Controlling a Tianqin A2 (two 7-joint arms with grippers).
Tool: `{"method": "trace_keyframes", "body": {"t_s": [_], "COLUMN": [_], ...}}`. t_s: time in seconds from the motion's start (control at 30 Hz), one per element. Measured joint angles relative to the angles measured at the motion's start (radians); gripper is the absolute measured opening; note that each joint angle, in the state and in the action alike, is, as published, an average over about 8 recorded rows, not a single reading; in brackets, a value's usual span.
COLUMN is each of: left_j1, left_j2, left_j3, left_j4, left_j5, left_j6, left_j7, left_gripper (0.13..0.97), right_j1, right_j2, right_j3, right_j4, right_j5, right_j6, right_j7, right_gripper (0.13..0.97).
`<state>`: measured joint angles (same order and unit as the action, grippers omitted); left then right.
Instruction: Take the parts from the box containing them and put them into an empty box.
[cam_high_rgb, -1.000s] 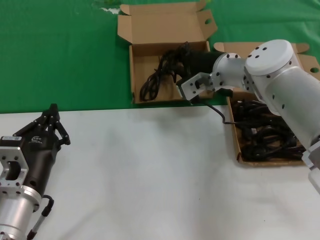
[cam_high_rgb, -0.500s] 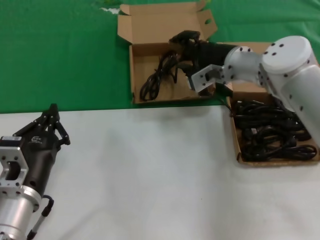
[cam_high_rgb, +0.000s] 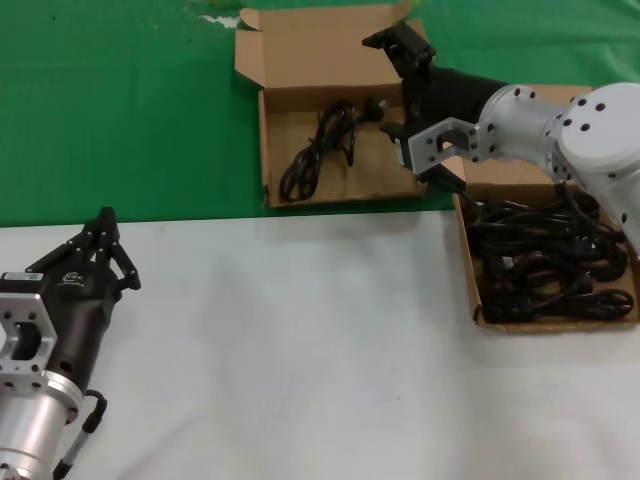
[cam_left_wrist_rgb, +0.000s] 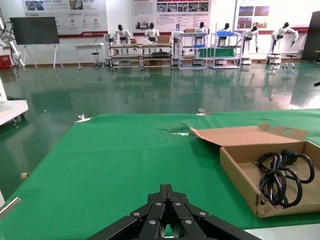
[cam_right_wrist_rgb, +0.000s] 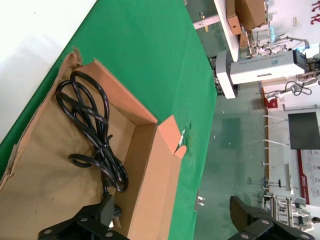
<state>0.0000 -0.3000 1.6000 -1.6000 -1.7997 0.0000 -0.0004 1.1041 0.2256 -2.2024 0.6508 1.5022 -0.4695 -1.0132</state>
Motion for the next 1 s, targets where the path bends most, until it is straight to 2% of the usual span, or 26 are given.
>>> {"method": "trace_keyframes", "body": {"t_s": [0.17, 0.47, 0.7, 0.97, 1.0], "left_j1": [0.000, 0.000, 0.000, 0.000, 0.000], "left_j2": [0.000, 0.000, 0.000, 0.000, 0.000], "left_j3": [0.000, 0.000, 0.000, 0.000, 0.000], "left_j4": [0.000, 0.000, 0.000, 0.000, 0.000], "left_j5": [0.000, 0.000, 0.000, 0.000, 0.000], "left_j6": [0.000, 0.000, 0.000, 0.000, 0.000], "left_j7": [0.000, 0.000, 0.000, 0.000, 0.000], "left_gripper": [0.154, 0.186, 0.254, 0.410, 0.410], "right_j1": [-0.022, -0.127, -0.229, -0.347, -0.362], "right_j2": [0.002, 0.009, 0.016, 0.024, 0.025], "right_j3": [0.012, 0.069, 0.125, 0.189, 0.198], "right_j4": [0.021, 0.111, 0.198, 0.299, 0.312], "right_j5": [0.005, 0.033, 0.061, 0.093, 0.097], "right_j6": [0.009, 0.054, 0.097, 0.147, 0.153], "right_j7": [0.020, 0.116, 0.210, 0.317, 0.331], "right_gripper": [0.820, 0.926, 0.941, 0.966, 0.966]}}
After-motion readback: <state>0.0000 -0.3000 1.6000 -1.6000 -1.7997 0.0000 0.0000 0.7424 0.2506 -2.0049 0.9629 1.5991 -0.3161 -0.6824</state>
